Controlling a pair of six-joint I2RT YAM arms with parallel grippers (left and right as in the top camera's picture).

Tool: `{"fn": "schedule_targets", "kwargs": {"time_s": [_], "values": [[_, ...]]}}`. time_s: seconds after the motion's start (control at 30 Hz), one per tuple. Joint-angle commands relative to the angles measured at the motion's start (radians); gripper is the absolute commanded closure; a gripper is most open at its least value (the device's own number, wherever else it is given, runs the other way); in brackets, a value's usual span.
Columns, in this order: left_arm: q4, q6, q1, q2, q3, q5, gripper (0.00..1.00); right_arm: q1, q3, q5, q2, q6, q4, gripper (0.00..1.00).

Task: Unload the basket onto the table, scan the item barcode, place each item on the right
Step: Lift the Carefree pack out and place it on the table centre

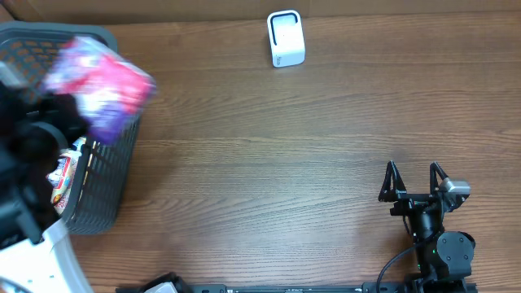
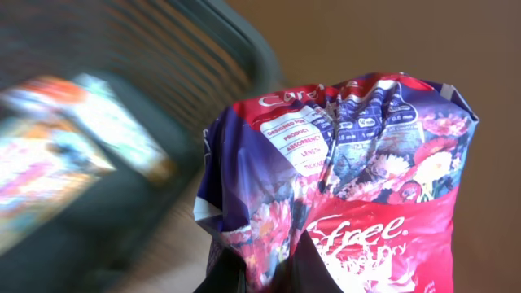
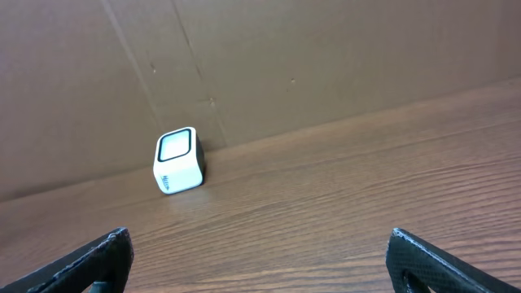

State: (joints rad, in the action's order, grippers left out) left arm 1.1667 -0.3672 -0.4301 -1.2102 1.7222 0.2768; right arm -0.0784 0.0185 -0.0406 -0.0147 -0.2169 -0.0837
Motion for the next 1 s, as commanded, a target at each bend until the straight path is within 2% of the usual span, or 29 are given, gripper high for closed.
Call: {"fn": "schedule_targets", "kwargs": {"time_s": [0.0, 0.07, 0.17, 0.27, 0.33, 0.43, 0.63, 0.67, 0.73, 0.77, 0.83, 0.87, 0.97], "values": [[0.002, 0.121, 0.204, -0.019, -0.103, 0.075, 0.96, 0.006, -0.010, 0.001, 0.012, -0.008, 0.003, 0.00], [-0.059, 0.111, 0.366, -0.021, -0.243, -0.047, 0.96, 0.006, -0.010, 0.001, 0.012, -0.008, 0.003, 0.00], [-0.181, 0.061, 0.490, -0.034, -0.409, -0.150, 0.96, 0.006, -0.010, 0.001, 0.012, -0.008, 0.003, 0.00], [-0.338, -0.027, 0.579, -0.073, -0.581, -0.192, 0.96, 0.006, -0.010, 0.001, 0.012, -0.008, 0.003, 0.00], [-0.439, -0.112, 0.620, -0.119, -0.682, -0.199, 0.96, 0.006, -0.010, 0.001, 0.012, -0.008, 0.003, 0.00], [-0.536, -0.175, 0.657, -0.196, -0.772, -0.200, 0.96, 0.006, -0.010, 0.001, 0.012, -0.008, 0.003, 0.00], [-0.599, -0.195, 0.696, -0.301, -0.800, -0.195, 0.96, 0.006, -0.010, 0.001, 0.012, -0.008, 0.003, 0.00], [-0.594, -0.186, 0.699, -0.300, -0.796, -0.194, 0.89, 0.006, -0.010, 0.001, 0.012, -0.008, 0.003, 0.00], [-0.582, -0.161, 0.699, -0.289, -0.776, -0.183, 0.51, 0.006, -0.010, 0.001, 0.012, -0.008, 0.003, 0.00], [-0.568, -0.150, 0.699, -0.279, -0.757, -0.177, 0.39, 0.006, -0.010, 0.001, 0.012, -0.008, 0.003, 0.00], [-0.522, -0.139, 0.698, -0.253, -0.704, -0.176, 0.07, 0.006, -0.010, 0.001, 0.012, -0.008, 0.003, 0.00], [-0.497, -0.128, 0.698, -0.240, -0.673, -0.176, 0.00, 0.006, -0.010, 0.001, 0.012, -0.008, 0.003, 0.00], [-0.387, -0.089, 0.698, -0.188, -0.526, -0.177, 0.00, 0.006, -0.010, 0.001, 0.012, -0.008, 0.003, 0.00]]}}
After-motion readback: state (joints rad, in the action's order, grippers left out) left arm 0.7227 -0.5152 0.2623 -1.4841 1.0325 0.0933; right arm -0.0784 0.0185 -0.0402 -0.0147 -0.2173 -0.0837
